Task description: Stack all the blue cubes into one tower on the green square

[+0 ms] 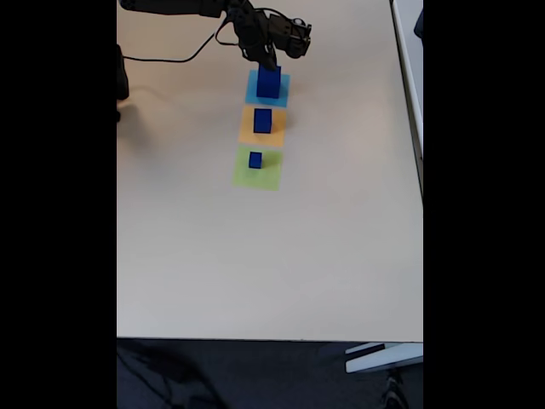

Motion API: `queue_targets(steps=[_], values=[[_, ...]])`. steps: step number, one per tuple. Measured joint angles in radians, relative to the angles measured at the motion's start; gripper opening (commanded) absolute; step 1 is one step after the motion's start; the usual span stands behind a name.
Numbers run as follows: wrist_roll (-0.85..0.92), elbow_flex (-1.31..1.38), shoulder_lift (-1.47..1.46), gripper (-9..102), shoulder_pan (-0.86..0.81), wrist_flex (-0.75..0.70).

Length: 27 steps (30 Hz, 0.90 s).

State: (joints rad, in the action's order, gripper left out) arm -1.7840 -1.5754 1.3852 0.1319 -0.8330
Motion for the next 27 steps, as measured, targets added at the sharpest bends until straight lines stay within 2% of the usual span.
queue_targets(steps=[27], values=[[0.008,-0.1,0.02,0,-0.011,0.087]])
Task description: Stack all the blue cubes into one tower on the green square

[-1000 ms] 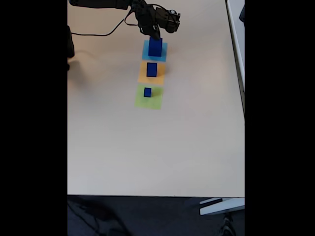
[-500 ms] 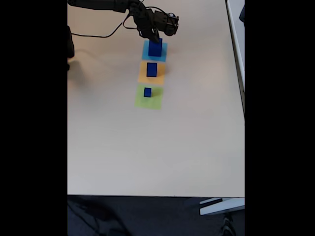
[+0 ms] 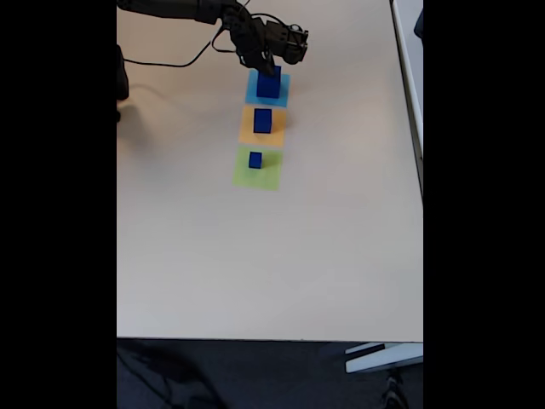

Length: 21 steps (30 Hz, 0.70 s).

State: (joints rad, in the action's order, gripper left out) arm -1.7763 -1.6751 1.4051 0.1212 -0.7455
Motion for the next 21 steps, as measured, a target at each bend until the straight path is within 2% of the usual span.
queue_targets(steps=[14,21], values=[[-0.008,0.0,0.002,3,0.0,0.0],[-0.008,0.0,0.002,0,0.0,0.0]])
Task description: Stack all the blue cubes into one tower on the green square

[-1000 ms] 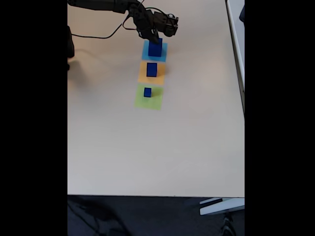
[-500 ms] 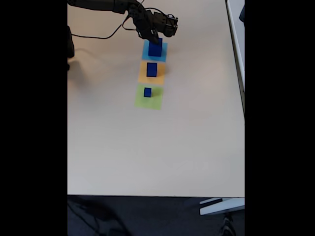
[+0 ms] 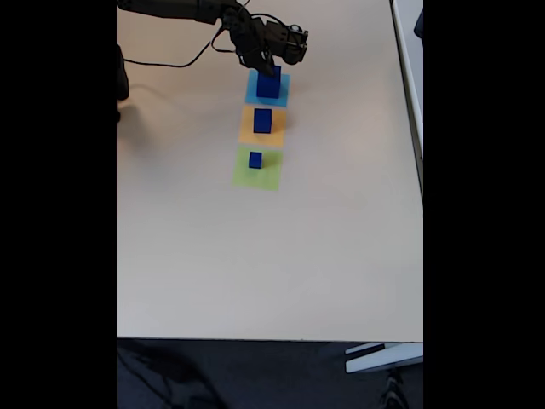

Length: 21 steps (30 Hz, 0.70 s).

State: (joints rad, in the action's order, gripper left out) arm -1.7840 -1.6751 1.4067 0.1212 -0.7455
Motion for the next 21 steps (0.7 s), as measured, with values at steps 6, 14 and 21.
queue_targets(steps=[6,14,21], values=[[0.02,0.012,0.0,0,0.0,-0.017],[0.101,0.186,-0.002,0,-0.032,-0.19],[0.158,0.201,-0.002,0,-0.072,-0.209]])
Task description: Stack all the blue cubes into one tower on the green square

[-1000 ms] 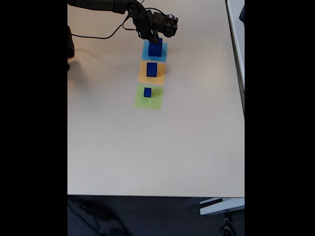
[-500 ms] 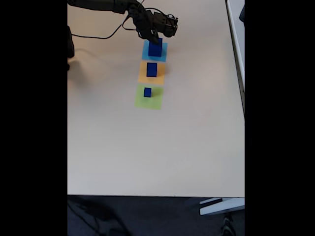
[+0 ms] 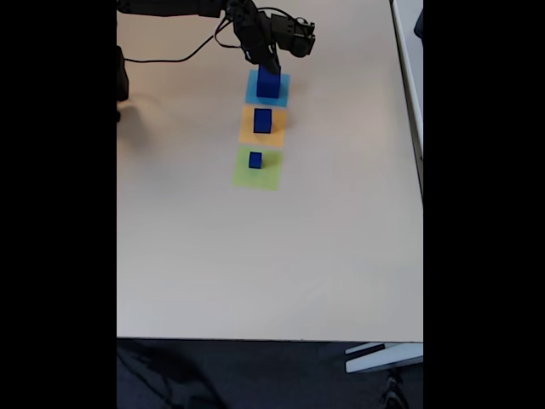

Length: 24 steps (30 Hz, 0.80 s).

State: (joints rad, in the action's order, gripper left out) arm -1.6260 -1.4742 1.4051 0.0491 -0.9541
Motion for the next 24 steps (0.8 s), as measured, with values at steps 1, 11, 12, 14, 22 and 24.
queue_targets(steps=[1,11,12,14,22,24], values=[[0.009,0.0,0.0,0,-0.006,0.0],[0.026,0.0,0.0,0,-0.025,0.0],[0.026,0.0,0.0,0,-0.023,0.0],[0.026,0.0,0.0,0,-0.023,0.0],[-0.026,0.0,0.0,0,0.017,0.0],[-0.066,0.0,0.0,0,0.04,-0.006]])
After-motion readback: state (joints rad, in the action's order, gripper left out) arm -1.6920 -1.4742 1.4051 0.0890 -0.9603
